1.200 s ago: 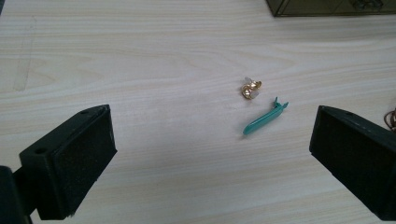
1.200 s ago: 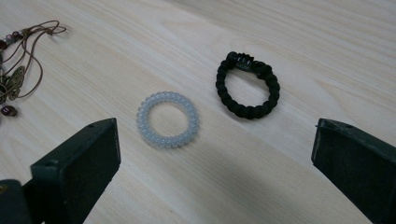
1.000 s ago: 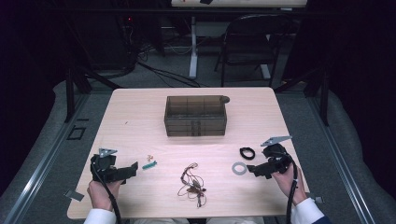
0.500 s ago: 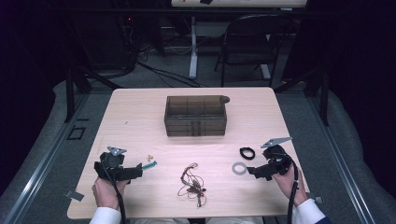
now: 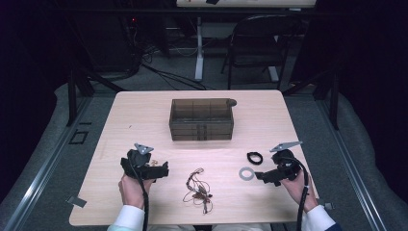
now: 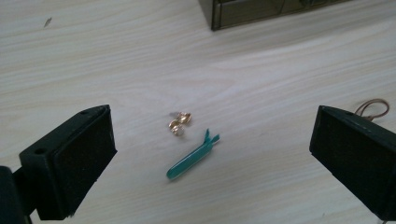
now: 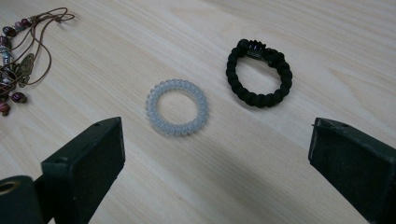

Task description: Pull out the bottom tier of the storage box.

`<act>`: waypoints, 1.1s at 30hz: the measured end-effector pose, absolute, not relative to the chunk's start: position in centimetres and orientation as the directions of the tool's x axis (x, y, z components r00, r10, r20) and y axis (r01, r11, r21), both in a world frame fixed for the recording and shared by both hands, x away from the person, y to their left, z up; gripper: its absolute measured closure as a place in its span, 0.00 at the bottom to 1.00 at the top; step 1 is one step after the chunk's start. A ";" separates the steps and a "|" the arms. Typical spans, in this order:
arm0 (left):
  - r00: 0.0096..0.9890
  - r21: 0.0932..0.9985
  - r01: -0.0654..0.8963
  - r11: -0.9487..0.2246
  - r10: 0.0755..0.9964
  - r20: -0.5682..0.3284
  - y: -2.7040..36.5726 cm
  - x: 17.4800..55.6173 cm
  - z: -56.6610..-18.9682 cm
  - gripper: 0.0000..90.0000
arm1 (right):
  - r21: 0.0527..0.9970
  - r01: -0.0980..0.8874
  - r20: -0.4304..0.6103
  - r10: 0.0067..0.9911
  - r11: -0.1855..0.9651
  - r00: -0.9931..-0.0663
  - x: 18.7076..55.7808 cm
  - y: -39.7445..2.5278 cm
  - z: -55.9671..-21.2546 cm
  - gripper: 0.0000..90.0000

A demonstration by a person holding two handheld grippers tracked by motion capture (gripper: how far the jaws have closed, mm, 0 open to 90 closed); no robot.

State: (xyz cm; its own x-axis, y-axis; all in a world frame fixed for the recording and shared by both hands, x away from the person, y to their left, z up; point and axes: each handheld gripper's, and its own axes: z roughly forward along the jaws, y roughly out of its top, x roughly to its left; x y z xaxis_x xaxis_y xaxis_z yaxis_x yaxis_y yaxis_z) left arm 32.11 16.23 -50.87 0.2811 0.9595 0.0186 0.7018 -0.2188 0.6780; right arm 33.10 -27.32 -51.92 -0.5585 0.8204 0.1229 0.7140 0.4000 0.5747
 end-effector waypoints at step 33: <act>0.303 0.733 0.659 -0.170 0.951 -0.052 7.8 35.7 -52.6 0.00 | 0.571 0.719 0.122 0.825 0.397 -0.552 33.1 -27.5 -52.0 0.07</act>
